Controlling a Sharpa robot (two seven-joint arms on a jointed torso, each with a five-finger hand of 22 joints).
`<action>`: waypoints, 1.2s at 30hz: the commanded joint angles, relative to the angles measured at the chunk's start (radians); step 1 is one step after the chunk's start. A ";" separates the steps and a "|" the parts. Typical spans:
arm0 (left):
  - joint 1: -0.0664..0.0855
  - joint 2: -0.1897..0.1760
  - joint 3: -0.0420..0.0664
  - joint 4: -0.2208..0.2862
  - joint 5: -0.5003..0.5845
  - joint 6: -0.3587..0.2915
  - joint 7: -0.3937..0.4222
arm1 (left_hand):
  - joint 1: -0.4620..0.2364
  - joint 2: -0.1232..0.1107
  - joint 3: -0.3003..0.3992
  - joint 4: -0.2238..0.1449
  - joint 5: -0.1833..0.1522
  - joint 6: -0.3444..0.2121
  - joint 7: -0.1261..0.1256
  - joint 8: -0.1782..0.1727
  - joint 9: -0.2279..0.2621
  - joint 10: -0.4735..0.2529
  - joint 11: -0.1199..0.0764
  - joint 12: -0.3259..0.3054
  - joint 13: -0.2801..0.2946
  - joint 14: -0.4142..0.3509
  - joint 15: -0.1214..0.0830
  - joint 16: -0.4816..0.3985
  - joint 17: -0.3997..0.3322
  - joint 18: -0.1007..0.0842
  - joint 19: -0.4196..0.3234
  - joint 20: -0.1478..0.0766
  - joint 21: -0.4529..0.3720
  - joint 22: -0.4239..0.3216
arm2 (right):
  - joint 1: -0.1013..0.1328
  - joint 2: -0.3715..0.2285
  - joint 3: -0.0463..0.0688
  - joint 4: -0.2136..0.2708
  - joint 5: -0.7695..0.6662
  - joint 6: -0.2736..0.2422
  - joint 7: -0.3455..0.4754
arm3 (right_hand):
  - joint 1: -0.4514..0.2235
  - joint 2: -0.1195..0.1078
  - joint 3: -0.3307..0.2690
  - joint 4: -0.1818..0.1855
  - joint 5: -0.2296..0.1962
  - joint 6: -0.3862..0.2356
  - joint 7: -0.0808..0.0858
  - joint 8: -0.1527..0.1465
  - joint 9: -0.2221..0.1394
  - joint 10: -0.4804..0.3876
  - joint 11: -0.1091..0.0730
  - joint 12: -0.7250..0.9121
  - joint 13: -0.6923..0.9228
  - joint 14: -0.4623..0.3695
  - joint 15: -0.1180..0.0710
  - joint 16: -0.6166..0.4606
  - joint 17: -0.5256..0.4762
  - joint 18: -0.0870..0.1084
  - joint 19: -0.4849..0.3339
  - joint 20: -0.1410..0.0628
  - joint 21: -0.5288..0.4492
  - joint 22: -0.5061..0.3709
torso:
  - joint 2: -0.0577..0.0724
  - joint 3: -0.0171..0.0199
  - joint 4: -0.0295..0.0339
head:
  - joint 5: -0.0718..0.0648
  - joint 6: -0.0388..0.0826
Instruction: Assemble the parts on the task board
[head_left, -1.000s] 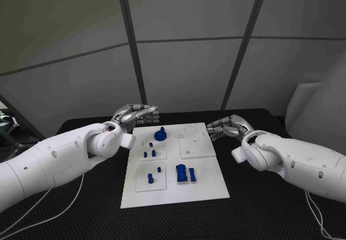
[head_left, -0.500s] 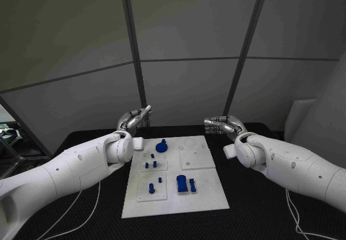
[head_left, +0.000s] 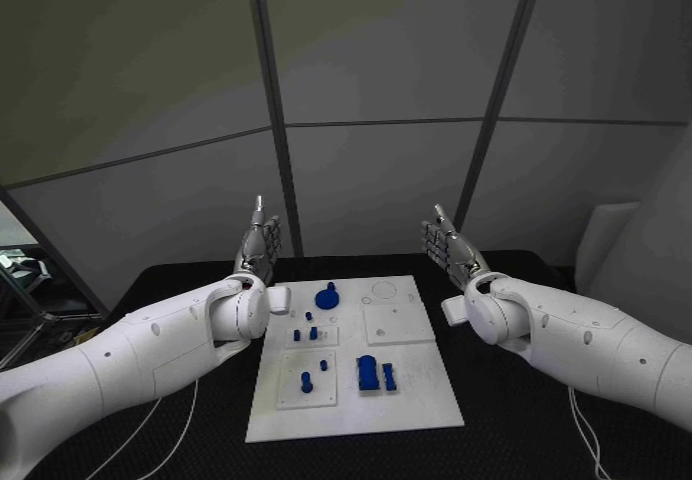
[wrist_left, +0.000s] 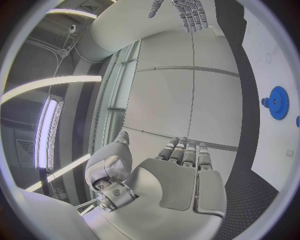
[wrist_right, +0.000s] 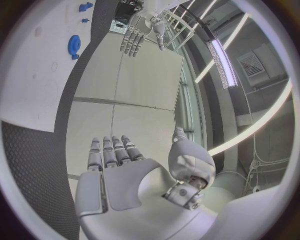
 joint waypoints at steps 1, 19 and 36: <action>0.003 -0.019 -0.006 0.054 -0.028 -0.087 0.021 | -0.047 0.000 0.000 -0.003 -0.003 -0.040 0.000 -0.004 -0.001 -0.069 0.000 -0.004 -0.002 -0.006 0.000 -0.003 -0.001 -0.069 -0.002 -0.004 -0.003 -0.001 | 0.000 -0.019 -0.003 0.057 0.050 -0.103 0.047 | -0.050 -0.002 0.008 0.001 -0.003 -0.037 0.000 -0.003 -0.001 -0.037 0.000 -0.004 -0.001 -0.037 0.000 -0.004 -0.001 -0.006 -0.099 -0.001 -0.003 -0.002 | 0.023 0.0004 0.0394 | -0.013 0.012; 0.013 -0.164 -0.069 0.446 -0.101 -0.373 0.069 | -0.137 0.000 0.000 -0.003 -0.003 -0.040 0.000 -0.004 -0.001 -0.069 0.000 -0.004 -0.002 -0.006 0.000 -0.003 -0.001 -0.069 -0.002 -0.004 -0.003 -0.001 | -0.009 -0.214 -0.038 0.510 0.239 -0.494 0.191 | -0.158 -0.002 0.008 0.001 -0.003 -0.118 0.000 -0.003 -0.001 -0.118 0.000 -0.004 -0.001 -0.116 0.000 -0.004 -0.001 -0.006 -0.099 -0.001 -0.003 -0.002 | 0.033 0.0007 0.0563 | -0.022 0.019; 0.013 -0.165 -0.070 0.447 -0.101 -0.373 0.069 | -0.137 0.000 0.000 -0.003 -0.003 -0.040 0.000 -0.004 -0.001 -0.069 0.000 -0.004 -0.002 -0.006 0.000 -0.003 -0.001 -0.069 -0.002 -0.004 -0.003 -0.001 | -0.009 -0.219 -0.039 0.522 0.244 -0.504 0.194 | -0.158 -0.002 0.008 0.001 -0.003 -0.118 0.000 -0.003 -0.001 -0.118 0.000 -0.004 -0.001 -0.116 0.000 -0.004 -0.001 -0.006 -0.099 -0.001 -0.003 -0.002 | 0.033 0.0007 0.0563 | -0.022 0.019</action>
